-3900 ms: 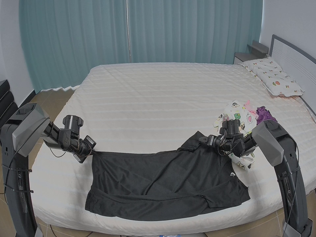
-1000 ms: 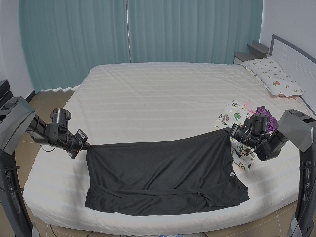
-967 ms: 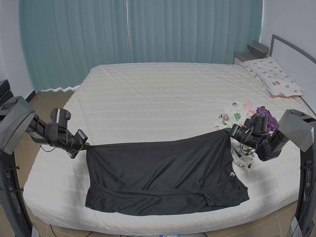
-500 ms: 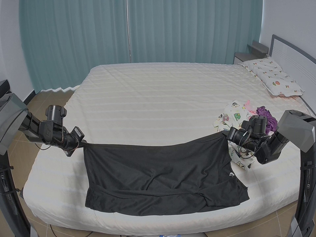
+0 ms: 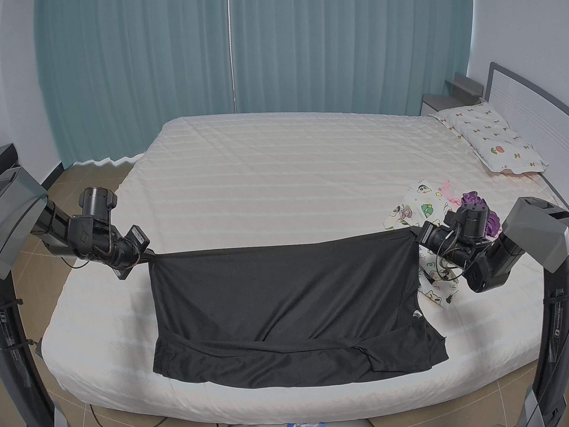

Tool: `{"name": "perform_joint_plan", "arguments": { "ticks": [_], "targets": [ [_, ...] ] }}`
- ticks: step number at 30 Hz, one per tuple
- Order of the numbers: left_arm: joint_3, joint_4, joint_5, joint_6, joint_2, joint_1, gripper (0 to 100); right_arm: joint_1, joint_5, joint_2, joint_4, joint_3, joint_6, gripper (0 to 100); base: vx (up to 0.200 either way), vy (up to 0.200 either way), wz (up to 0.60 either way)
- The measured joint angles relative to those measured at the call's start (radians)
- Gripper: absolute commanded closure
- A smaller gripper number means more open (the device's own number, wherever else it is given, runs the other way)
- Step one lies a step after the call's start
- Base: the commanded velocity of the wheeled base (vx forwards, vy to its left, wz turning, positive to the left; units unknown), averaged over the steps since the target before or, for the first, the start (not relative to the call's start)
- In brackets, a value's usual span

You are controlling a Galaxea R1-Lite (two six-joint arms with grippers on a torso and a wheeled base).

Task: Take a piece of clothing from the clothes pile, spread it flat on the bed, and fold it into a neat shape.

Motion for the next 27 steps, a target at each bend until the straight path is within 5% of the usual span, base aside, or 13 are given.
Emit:
{"name": "perform_joint_plan", "arguments": {
  "ticks": [12,27],
  "targets": [
    [0.013,0.01,0.0,0.011,0.008,0.009,100,0.001,0.011,-0.03,-0.037,0.118,-0.008,100,0.0,0.0,0.0],
    [0.135,0.116,0.005,0.193,-0.003,0.004,100,-0.01,0.086,-0.102,-0.046,0.377,-0.086,100,0.0,0.0,0.0]
  ]
}}
